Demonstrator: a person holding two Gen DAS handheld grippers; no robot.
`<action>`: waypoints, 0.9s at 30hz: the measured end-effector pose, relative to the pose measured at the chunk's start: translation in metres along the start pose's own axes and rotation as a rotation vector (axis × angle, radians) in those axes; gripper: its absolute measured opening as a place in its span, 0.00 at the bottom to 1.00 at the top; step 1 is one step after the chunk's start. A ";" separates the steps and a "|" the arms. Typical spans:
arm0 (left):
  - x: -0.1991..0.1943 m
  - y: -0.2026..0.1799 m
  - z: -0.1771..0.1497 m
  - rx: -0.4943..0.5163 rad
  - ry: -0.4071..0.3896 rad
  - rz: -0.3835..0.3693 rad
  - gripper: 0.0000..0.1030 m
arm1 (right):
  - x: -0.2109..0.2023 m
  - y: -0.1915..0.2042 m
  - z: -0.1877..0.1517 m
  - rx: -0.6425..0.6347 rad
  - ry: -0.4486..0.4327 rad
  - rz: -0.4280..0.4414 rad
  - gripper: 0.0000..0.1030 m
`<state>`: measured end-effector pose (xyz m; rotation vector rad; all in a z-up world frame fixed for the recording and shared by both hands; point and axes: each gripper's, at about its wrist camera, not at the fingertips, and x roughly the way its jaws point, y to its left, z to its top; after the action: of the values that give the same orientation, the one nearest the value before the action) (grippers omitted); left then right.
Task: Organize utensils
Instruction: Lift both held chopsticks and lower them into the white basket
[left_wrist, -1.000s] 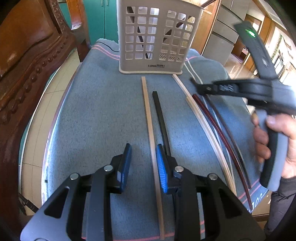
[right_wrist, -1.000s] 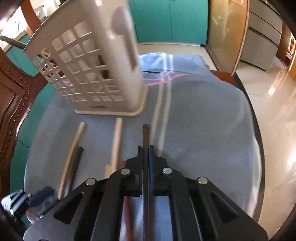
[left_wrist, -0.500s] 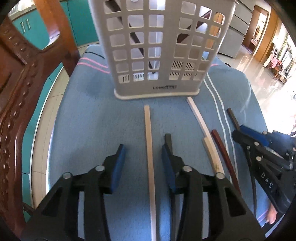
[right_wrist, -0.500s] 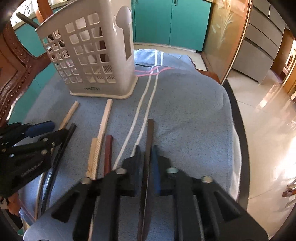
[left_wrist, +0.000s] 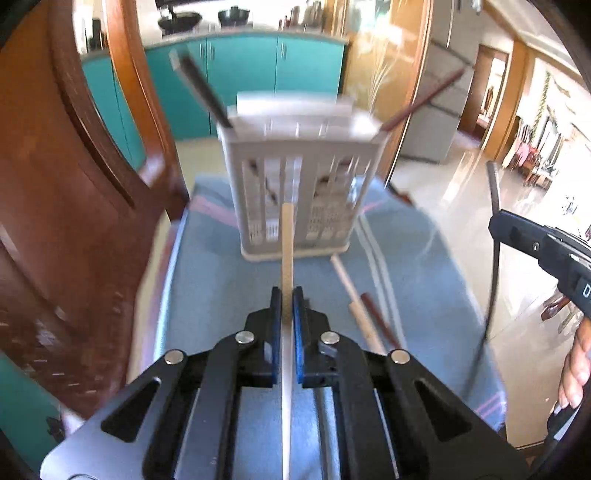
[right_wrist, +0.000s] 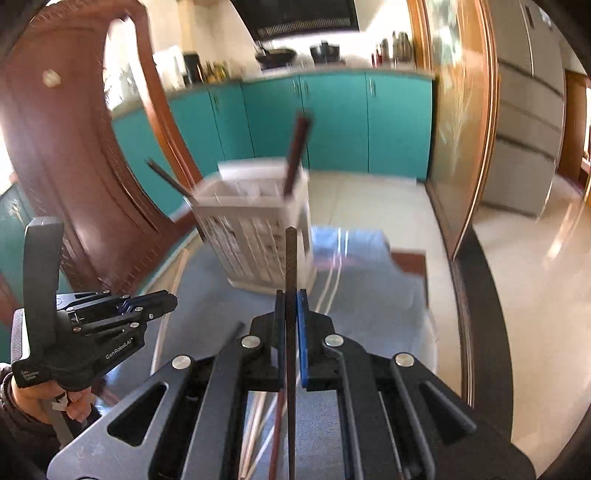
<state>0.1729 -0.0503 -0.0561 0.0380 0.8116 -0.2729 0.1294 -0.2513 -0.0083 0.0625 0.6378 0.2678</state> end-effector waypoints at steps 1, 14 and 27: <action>-0.012 0.001 0.003 0.001 -0.023 -0.007 0.07 | -0.006 0.003 0.005 -0.005 -0.017 0.001 0.06; -0.111 0.019 0.075 -0.050 -0.256 -0.082 0.06 | -0.075 0.026 0.084 -0.049 -0.252 0.053 0.06; -0.108 0.033 0.169 -0.210 -0.490 0.041 0.07 | -0.020 0.037 0.156 0.027 -0.421 -0.029 0.06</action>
<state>0.2307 -0.0169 0.1364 -0.2025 0.3484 -0.1472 0.1985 -0.2177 0.1342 0.1310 0.2241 0.2094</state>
